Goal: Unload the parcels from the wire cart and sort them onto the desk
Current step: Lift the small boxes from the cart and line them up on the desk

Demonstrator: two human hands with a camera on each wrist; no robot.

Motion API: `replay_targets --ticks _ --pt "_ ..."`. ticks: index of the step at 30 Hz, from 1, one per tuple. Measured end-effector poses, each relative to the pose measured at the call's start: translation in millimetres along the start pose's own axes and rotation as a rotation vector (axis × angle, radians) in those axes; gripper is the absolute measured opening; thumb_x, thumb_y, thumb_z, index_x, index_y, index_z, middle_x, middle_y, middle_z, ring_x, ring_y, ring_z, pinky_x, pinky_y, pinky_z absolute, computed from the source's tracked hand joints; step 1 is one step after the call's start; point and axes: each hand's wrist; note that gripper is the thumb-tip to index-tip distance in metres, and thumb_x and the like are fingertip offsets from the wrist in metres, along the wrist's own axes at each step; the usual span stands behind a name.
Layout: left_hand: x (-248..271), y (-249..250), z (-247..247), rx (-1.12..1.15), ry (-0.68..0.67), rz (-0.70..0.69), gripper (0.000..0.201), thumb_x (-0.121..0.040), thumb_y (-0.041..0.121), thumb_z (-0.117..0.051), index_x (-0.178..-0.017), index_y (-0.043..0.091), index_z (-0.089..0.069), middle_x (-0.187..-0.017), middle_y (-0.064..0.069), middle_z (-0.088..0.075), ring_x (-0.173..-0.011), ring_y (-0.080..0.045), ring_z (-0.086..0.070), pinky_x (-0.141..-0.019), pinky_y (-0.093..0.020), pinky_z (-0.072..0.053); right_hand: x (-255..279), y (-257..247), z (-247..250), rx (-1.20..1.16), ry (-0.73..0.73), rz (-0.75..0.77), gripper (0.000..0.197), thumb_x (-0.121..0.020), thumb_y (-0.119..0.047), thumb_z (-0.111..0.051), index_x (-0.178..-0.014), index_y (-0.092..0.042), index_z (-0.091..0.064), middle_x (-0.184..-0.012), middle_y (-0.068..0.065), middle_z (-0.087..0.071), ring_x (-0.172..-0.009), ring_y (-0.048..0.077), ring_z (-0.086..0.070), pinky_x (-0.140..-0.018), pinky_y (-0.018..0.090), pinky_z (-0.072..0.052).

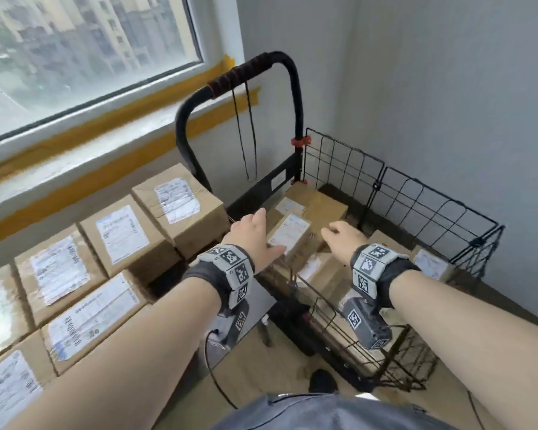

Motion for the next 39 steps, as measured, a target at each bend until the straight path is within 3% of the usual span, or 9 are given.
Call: replay_targets --ticks 7,9,12,15,21,23,28,34,39 --pt "-81.7 64.0 -7.3 -0.013 -0.088 -0.003 0.080 -0.086 0.049 -0.059 -0.147 0.015 -0.021 -0.143 -0.011 -0.039 -0.127 -0.029 -0.044 -0.101 -0.040 -0.044 -57.9 52.5 45.7 0.023 -0.031 -0.166 0.050 -0.099 -0.037 -0.038 -0.139 -0.008 -0.042 -0.140 0.009 -0.048 -0.122 0.029 -0.051 -0.100 0.029 -0.038" --pt "-104.5 73.6 -14.5 -0.018 -0.123 0.014 0.076 -0.084 0.050 -0.060 -0.143 0.014 -0.028 -0.138 -0.011 -0.045 -0.122 -0.029 -0.049 -0.097 -0.041 -0.047 -74.7 65.2 42.0 -0.044 -0.060 -0.202 0.047 -0.097 -0.036 -0.042 -0.131 -0.005 -0.049 -0.130 0.014 -0.056 -0.109 0.032 -0.059 -0.098 0.033 -0.042" --pt "-140.8 83.1 -25.5 -0.036 -0.187 0.028 0.070 -0.084 0.049 -0.061 -0.138 0.012 -0.035 -0.133 -0.010 -0.050 -0.116 -0.027 -0.054 -0.092 -0.037 -0.049 -99.2 80.6 30.7 -0.122 -0.098 -0.266 0.033 -0.093 -0.037 -0.047 -0.114 -0.014 -0.057 -0.110 0.011 -0.060 -0.095 0.029 -0.058 -0.102 0.043 -0.043" --pt "-181.6 86.3 -34.5 -0.011 -0.217 0.067 0.065 -0.086 0.045 -0.061 -0.138 0.014 -0.037 -0.132 -0.009 -0.050 -0.113 -0.025 -0.055 -0.084 -0.033 -0.048 -121.9 90.6 19.4 -0.147 -0.138 -0.352 0.055 -0.091 -0.038 -0.049 -0.139 -0.011 -0.040 -0.135 0.011 -0.050 -0.119 0.031 -0.050 -0.103 0.042 -0.042" --pt "-253.8 78.5 -71.2 -0.055 -0.322 0.139 0.058 -0.087 0.042 -0.061 -0.132 0.011 -0.043 -0.122 -0.010 -0.055 -0.097 -0.024 -0.057 -0.071 -0.029 -0.045 -164.3 114.1 -17.0 -0.204 -0.169 -0.505 0.066 -0.088 -0.046 -0.054 -0.140 -0.008 -0.038 -0.140 0.013 -0.046 -0.125 0.031 -0.047 -0.103 0.037 -0.041" --pt "-273.8 72.1 -87.7 -0.080 -0.340 0.174 0.061 -0.084 0.045 -0.064 -0.131 0.011 -0.045 -0.122 -0.011 -0.054 -0.095 -0.025 -0.056 -0.073 -0.032 -0.046 -178.1 120.3 -29.9 -0.232 -0.170 -0.527 0.071 -0.087 -0.047 -0.057 -0.142 -0.007 -0.035 -0.141 0.014 -0.044 -0.127 0.031 -0.045 -0.102 0.036 -0.040" --pt "-316.1 52.5 -130.3 -0.071 -0.381 0.306 0.097 -0.069 0.052 -0.075 -0.143 0.015 -0.024 -0.139 -0.017 -0.032 -0.123 -0.037 -0.044 -0.099 -0.049 -0.044 -213.0 133.8 -71.2 -0.318 -0.189 -0.573 0.081 -0.073 -0.057 -0.067 -0.132 -0.008 -0.043 -0.126 0.013 -0.056 -0.109 0.030 -0.057 -0.089 0.034 -0.048" --pt "-332.9 38.6 -163.3 -0.080 -0.529 0.351 0.127 -0.065 0.044 -0.082 -0.149 0.027 0.010 -0.150 -0.019 -0.015 -0.134 -0.038 -0.034 -0.106 -0.051 -0.037 -226.2 148.4 -104.4 -0.221 -0.223 -0.631 0.075 -0.085 -0.049 -0.060 -0.145 -0.015 -0.031 -0.137 0.012 -0.047 -0.121 0.028 -0.050 -0.090 0.027 -0.042" --pt "-329.2 32.0 -178.0 -0.067 -0.457 0.336 0.102 -0.063 0.025 -0.086 -0.138 0.023 -0.017 -0.125 -0.014 -0.037 -0.108 -0.033 -0.052 -0.087 -0.046 -0.049 -228.3 150.1 -107.8 -0.223 -0.223 -0.666 0.079 -0.080 -0.049 -0.062 -0.146 -0.020 -0.029 -0.145 0.012 -0.035 -0.125 0.030 -0.045 -0.094 0.029 -0.041"
Point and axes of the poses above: each hand's wrist, its own x-axis away from the middle knuckle, its own z-axis out of the back of the hand, y = z × x
